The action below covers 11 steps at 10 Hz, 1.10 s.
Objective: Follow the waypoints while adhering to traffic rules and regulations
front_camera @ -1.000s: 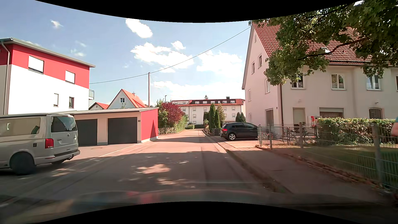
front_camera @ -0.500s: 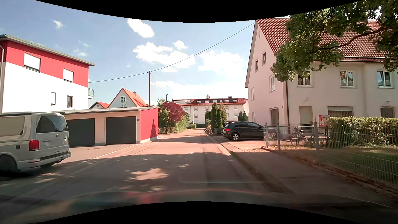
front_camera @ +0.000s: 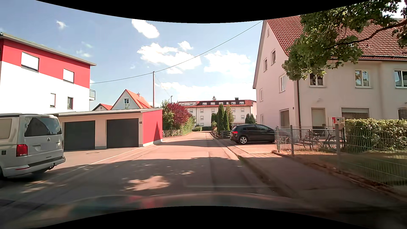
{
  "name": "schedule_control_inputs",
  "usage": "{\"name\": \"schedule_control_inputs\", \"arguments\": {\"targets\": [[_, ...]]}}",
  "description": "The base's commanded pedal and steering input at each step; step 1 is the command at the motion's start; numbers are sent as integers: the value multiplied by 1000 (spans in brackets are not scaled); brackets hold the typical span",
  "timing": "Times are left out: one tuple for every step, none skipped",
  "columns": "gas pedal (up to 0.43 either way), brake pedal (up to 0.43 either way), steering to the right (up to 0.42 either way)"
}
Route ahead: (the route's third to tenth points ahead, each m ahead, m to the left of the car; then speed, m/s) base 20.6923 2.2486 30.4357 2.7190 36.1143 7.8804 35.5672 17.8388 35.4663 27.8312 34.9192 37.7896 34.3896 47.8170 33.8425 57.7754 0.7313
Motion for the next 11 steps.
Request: {"name": "schedule_control_inputs", "arguments": {"targets": [[0, 195, -65], [0, 195, -63], [0, 195, -61], [0, 195, -56], [0, 195, -52], [0, 195, -48], [0, 195, -41], [0, 201, -34], [0, 201, -25], [0, 207, -16], [0, 213, -10]]}}
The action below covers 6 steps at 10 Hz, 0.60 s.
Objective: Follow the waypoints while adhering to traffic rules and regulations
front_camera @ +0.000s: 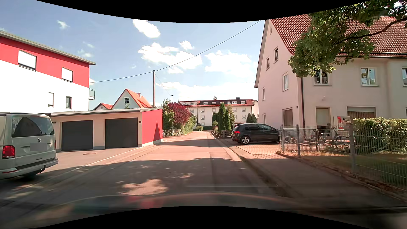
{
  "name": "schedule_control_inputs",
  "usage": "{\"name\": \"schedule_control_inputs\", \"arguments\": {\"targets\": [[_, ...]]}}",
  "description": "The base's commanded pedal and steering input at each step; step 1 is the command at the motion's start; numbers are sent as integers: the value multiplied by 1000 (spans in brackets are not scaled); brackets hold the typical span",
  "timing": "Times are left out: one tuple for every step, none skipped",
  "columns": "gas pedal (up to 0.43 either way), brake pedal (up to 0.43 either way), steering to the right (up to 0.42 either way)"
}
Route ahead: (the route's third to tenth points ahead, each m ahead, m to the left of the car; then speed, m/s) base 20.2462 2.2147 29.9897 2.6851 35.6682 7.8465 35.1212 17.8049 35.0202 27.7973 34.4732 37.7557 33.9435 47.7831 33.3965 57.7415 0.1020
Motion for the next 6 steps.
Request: {"name": "schedule_control_inputs", "arguments": {"targets": [[0, 213, -7], [0, 232, -4], [0, 280, 0], [0, 305, 5], [0, 335, 9], [0, 378, 9]]}}
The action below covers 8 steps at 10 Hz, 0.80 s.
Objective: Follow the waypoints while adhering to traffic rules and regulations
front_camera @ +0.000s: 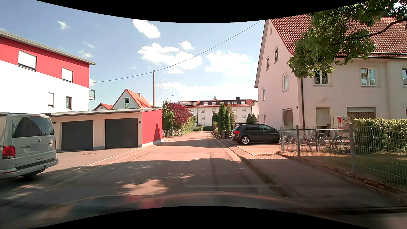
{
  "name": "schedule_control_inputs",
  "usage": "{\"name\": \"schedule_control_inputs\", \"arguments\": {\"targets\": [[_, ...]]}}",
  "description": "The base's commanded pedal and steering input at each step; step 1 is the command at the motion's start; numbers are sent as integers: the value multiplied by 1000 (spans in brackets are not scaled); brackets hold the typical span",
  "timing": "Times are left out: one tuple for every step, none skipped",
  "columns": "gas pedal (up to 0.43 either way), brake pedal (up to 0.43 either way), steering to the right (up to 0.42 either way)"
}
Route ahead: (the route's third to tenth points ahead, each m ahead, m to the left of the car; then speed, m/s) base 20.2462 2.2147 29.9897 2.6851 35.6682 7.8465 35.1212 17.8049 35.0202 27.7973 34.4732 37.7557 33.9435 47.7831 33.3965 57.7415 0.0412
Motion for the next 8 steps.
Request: {"name": "schedule_control_inputs", "arguments": {"targets": [[0, 409, 9], [0, 451, 8], [0, 476, 4], [0, 494, -11], [0, 494, -31], [0, 500, -36], [0, 500, -34], [0, 500, -34]]}}
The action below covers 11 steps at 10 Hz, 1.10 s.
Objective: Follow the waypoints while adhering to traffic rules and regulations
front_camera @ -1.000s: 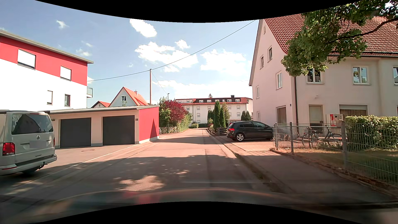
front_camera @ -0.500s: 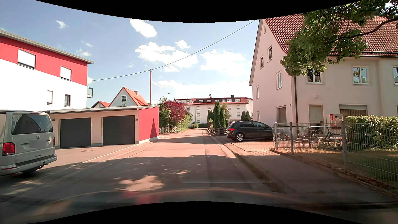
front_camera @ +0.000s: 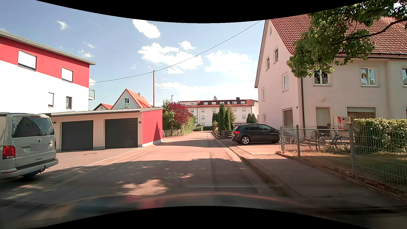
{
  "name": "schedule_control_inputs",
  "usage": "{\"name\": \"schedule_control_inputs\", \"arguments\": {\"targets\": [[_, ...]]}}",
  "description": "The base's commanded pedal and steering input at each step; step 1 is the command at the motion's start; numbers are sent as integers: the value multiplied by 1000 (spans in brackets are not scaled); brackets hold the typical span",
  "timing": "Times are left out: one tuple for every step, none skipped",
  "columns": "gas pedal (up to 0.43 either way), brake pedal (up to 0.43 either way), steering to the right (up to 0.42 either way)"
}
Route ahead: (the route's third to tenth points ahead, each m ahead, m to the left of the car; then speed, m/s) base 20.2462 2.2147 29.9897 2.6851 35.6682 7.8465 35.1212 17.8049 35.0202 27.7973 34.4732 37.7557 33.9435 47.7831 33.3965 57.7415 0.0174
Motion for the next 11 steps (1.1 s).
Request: {"name": "schedule_control_inputs", "arguments": {"targets": [[0, 500, -34], [0, 500, -34], [0, 494, -35], [0, 500, -34], [0, 500, -35], [0, 500, -34], [0, 500, -35], [0, 500, -34], [0, 500, -34], [0, 500, -34], [0, 500, -34]]}}
